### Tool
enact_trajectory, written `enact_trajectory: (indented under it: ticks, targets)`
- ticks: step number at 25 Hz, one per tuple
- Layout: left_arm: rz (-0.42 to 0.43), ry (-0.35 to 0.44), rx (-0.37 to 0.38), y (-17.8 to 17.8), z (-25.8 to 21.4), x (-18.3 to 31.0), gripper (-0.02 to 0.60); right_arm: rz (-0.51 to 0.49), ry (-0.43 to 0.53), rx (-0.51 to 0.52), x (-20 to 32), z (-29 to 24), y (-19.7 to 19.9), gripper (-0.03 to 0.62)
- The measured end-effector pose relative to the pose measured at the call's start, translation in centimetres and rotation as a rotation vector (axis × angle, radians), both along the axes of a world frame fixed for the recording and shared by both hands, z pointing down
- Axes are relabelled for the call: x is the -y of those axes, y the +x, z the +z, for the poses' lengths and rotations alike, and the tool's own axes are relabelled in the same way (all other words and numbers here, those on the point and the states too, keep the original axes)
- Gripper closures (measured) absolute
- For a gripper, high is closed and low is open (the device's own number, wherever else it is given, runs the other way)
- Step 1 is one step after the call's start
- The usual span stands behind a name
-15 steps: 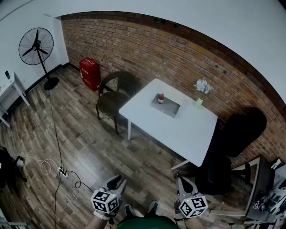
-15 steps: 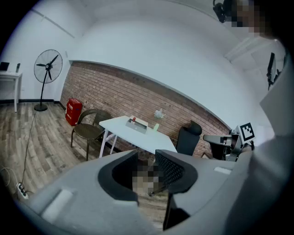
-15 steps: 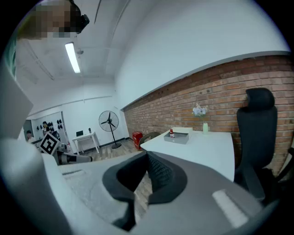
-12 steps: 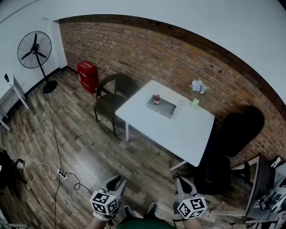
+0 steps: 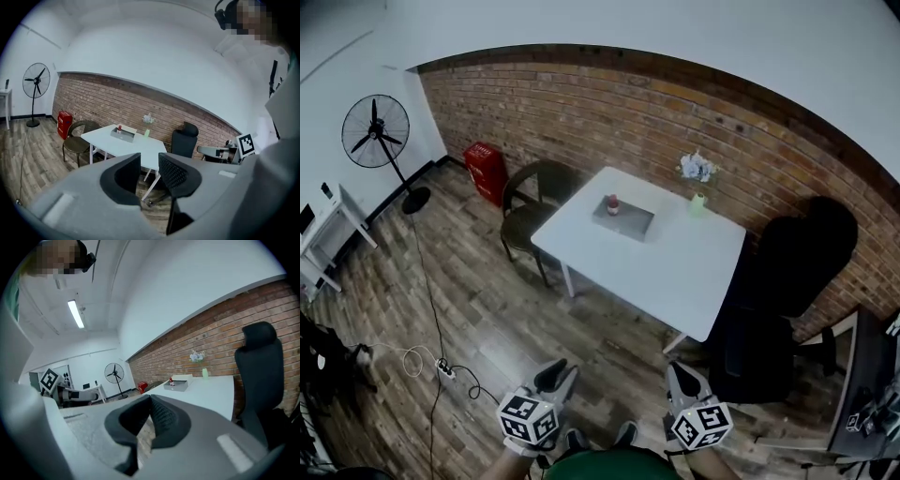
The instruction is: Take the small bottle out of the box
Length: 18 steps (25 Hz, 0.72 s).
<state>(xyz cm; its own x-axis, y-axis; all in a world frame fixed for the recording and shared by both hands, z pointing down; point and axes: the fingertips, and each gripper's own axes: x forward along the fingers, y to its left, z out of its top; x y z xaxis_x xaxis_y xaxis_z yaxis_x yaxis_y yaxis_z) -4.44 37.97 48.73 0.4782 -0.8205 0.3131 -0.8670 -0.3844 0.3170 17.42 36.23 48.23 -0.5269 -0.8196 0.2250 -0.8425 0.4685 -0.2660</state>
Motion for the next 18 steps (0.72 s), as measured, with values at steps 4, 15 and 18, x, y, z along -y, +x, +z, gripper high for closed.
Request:
enact_trajectory:
  ticks: [4,15,18]
  targets:
    - [-0.032,0.01,0.01,2.8,-0.3,0.4,0.456,-0.04,0.023,-0.026,0.0,0.1,2.6,0.591]
    - [-0.108,-0.051,0.003,4.9,1.4,0.8,0.456,-0.073,-0.022,-0.016,2.1,2.1,5.7,0.591]
    - [-0.133,-0.065,0.006,4.1,2.0,2.2,0.456,-0.085,-0.044,-0.018,3.6,3.0,5.3,0.591]
